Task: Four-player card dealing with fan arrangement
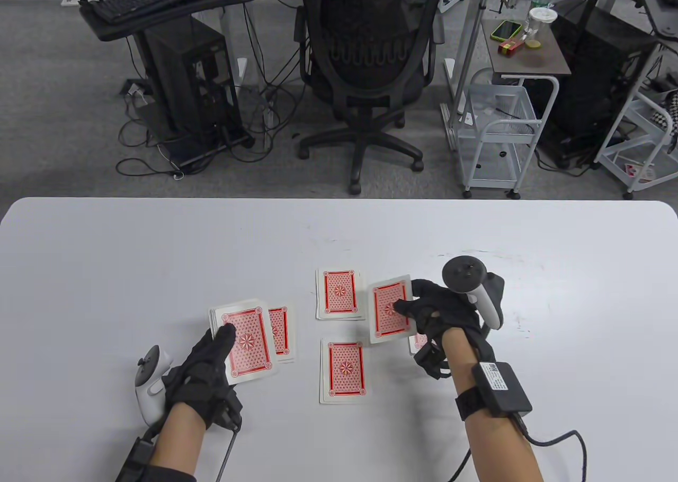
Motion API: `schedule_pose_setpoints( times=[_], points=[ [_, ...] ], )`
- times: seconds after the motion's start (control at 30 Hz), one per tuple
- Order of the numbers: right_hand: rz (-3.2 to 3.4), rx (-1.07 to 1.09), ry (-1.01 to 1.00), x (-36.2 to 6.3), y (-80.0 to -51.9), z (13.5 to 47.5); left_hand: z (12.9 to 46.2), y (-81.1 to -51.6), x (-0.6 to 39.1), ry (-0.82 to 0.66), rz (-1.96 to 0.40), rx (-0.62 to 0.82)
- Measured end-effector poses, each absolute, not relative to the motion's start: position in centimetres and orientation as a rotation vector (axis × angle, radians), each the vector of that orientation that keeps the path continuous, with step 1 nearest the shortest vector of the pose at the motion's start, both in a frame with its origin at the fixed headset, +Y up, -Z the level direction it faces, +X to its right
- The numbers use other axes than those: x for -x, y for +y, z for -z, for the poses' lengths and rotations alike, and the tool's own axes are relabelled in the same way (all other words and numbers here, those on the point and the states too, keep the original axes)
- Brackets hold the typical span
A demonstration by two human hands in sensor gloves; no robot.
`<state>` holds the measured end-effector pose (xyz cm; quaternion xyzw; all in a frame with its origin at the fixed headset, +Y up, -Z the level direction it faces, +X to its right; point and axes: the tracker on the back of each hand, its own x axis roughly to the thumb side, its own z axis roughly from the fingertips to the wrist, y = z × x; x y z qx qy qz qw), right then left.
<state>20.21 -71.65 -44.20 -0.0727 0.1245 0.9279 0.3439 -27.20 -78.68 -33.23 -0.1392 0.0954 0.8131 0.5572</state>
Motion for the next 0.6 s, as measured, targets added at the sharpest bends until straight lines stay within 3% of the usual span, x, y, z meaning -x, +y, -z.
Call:
schedule_pose_setpoints(
  times=[0.13,0.27,0.43,0.6],
  points=[
    [-2.603,0.416,0.334,-22.7,-74.4,44.7,33.1,-78.6,27.2,0.234,-1.911,0.334],
    [-2.893,0.492,0.373,-22.5,-76.2,45.0,33.1,-78.6,27.3,0.245,-1.910,0.330],
    [-2.975,0.431,0.308,-21.2,-74.4,44.3,33.0,-78.6,27.6,0.265,-1.903,0.319],
    [-2.820,0.161,0.182,-17.1,-70.1,42.0,33.0,-78.4,27.0,0.239,-1.913,0.324]
  ],
)
